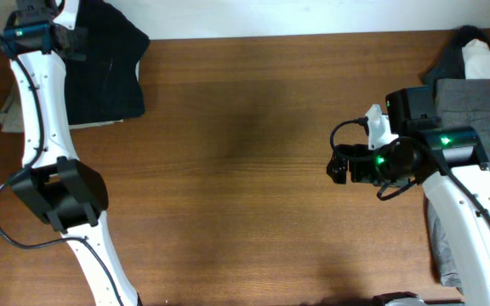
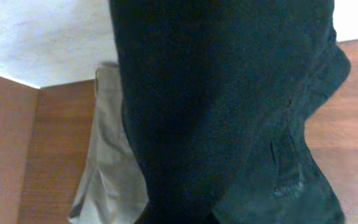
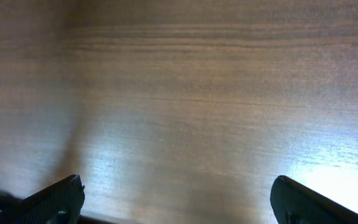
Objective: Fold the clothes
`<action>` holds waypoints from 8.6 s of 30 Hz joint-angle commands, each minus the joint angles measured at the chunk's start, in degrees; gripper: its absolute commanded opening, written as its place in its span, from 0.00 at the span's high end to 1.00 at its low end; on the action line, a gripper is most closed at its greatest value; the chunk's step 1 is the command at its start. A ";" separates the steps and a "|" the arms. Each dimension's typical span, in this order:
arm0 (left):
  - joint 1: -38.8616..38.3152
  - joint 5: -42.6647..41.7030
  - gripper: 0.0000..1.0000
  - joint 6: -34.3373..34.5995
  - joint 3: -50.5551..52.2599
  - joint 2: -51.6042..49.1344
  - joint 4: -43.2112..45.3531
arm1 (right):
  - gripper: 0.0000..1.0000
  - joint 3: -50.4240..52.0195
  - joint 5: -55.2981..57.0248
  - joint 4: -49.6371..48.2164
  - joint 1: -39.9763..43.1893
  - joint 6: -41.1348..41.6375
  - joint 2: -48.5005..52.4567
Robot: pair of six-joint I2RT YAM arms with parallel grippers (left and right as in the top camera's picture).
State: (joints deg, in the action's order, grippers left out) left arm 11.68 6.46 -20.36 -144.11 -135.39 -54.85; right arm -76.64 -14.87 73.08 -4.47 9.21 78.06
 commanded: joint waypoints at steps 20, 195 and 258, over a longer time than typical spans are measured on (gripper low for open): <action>8.92 0.81 0.01 2.27 -1.22 -8.39 18.82 | 0.01 -0.61 0.28 6.67 0.37 0.09 -0.07; -19.23 -14.21 0.01 20.79 131.47 118.27 54.66 | 0.01 76.32 16.63 -68.50 3.02 -7.30 -77.81; -10.12 -10.67 0.01 20.59 143.62 135.10 50.51 | 0.01 76.32 16.63 -68.50 3.02 -7.30 -77.81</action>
State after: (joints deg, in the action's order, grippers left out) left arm 1.28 -4.45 0.27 -0.78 -0.62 -4.10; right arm -0.58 1.43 4.10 -1.08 2.35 0.69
